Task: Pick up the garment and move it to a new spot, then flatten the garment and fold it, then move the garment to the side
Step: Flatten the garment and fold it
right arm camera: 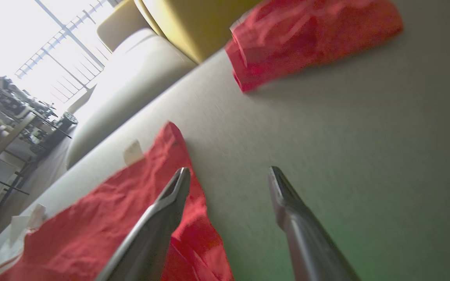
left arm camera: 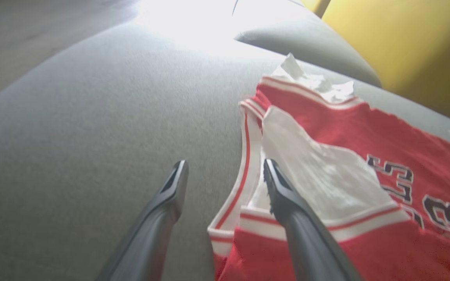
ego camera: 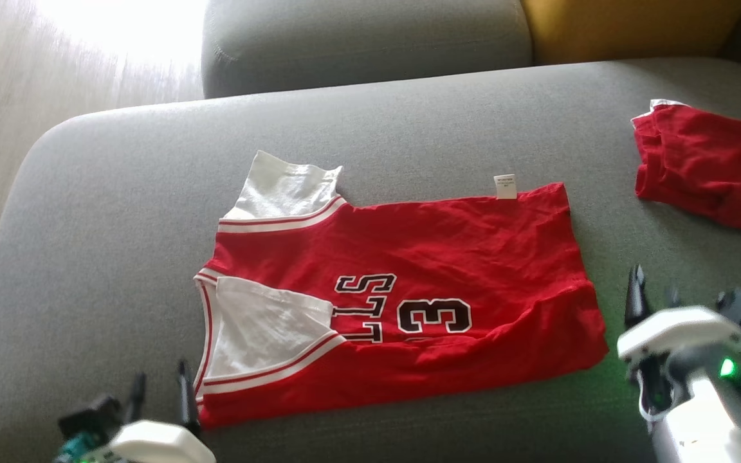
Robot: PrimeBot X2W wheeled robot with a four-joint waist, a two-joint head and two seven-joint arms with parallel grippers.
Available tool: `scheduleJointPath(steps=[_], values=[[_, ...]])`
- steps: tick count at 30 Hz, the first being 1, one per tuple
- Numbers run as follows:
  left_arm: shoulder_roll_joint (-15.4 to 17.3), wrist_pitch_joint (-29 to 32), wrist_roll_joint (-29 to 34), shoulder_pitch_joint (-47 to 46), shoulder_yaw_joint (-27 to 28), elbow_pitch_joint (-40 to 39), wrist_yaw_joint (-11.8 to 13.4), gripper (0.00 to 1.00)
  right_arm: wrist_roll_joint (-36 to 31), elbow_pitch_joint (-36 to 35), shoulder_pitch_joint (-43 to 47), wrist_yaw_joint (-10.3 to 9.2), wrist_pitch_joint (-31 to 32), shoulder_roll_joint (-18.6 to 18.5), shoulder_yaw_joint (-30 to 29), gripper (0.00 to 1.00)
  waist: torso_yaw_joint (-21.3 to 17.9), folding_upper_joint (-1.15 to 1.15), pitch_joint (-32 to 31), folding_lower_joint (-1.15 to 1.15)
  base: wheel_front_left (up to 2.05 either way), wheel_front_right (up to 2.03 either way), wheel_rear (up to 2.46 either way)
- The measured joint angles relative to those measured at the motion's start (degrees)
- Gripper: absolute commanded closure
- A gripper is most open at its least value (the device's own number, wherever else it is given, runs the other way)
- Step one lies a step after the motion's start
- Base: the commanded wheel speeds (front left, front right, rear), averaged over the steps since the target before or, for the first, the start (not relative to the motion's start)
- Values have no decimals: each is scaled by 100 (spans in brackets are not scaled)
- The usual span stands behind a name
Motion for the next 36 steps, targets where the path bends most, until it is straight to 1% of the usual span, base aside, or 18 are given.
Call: scheduleJointPath(steps=[4,6,8,11,15,17,22,25,30,33,36], values=[[4,-87,1,-64,169,-573,1,0,-797,-1424,201,1,0,130,-283,0,-9,0,35,0,0,0,0],[-4,-88,15,-69,216,-870,-4,0,-1136,-2123,453,1,0,192,-171,0,-12,0,58,0,0,0,0],[-11,-89,123,-70,323,-1294,-15,0,-1512,-2721,764,1,0,192,151,0,-20,0,84,0,0,0,0],[-22,-96,347,-96,357,-1809,-122,0,-1978,-3437,1175,1,1,248,400,0,-31,0,132,0,0,0,0],[-48,-96,498,-97,498,-2217,-183,0,-2298,-4286,1507,1,30,250,489,0,-33,0,207,0,0,0,0],[-54,-96,534,-89,493,-2335,-213,0,-2304,-4621,1639,1,33,250,511,0,-32,0,256,0,0,0,0],[-70,-97,603,-80,430,-2424,-220,0,-2383,-5192,1953,1,31,250,624,0,-56,0,422,0,0,0,0],[-73,-97,603,-77,297,-2419,-199,0,-2596,-5344,2012,1,26,254,761,0,-112,0,524,0,0,0,0],[-79,-97,604,-91,293,-2335,-156,0,-2624,-5520,2008,1,25,254,793,0,-223,0,675,0,0,0,0],[-78,-116,665,-221,267,-2073,-174,0,-2608,-5580,1999,1,25,254,801,0,-300,0,771,0,0,0,0],[-42,-122,858,-502,179,-1572,-263,0,-2591,-5672,1990,1,25,253,835,0,-379,0,910,0,0,0,0]])
